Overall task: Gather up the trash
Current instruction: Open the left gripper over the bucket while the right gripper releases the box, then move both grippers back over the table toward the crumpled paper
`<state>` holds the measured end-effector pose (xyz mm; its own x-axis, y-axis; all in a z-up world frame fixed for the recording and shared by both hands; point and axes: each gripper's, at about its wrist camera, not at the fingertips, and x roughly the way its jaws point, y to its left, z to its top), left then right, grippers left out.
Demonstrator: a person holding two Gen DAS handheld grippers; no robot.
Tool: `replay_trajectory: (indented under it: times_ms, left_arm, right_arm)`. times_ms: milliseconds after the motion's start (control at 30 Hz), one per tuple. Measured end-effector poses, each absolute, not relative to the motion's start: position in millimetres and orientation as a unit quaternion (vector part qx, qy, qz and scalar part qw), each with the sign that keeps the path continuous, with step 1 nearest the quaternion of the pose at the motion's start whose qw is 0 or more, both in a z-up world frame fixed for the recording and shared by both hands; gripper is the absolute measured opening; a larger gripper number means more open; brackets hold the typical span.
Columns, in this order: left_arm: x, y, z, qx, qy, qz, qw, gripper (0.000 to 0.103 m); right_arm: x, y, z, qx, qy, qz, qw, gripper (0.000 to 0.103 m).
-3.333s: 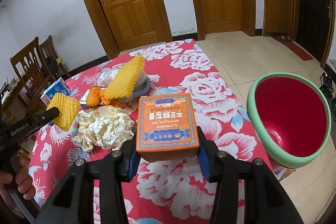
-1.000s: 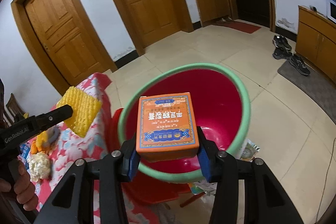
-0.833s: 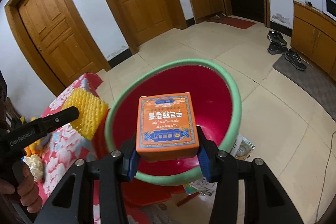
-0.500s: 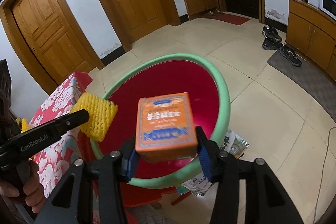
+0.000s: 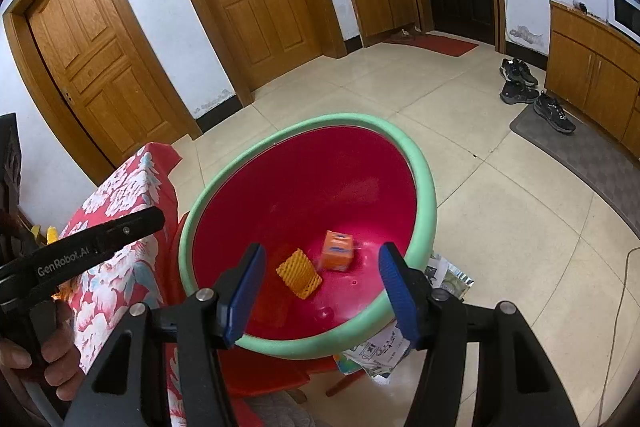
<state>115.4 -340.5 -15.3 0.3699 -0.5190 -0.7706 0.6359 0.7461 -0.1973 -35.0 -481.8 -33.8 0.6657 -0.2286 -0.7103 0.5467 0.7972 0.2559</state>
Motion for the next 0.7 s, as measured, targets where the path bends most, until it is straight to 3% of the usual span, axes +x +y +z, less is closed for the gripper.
replay_trajectory:
  times_ms: [700]
  left_arm:
    - [96, -247, 18, 0.017, 0.419, -0.3, 0.857, 0.041]
  right_arm:
    - [-40, -429, -5, 0.218, 0.326, -0.176, 0.903, 0.065]
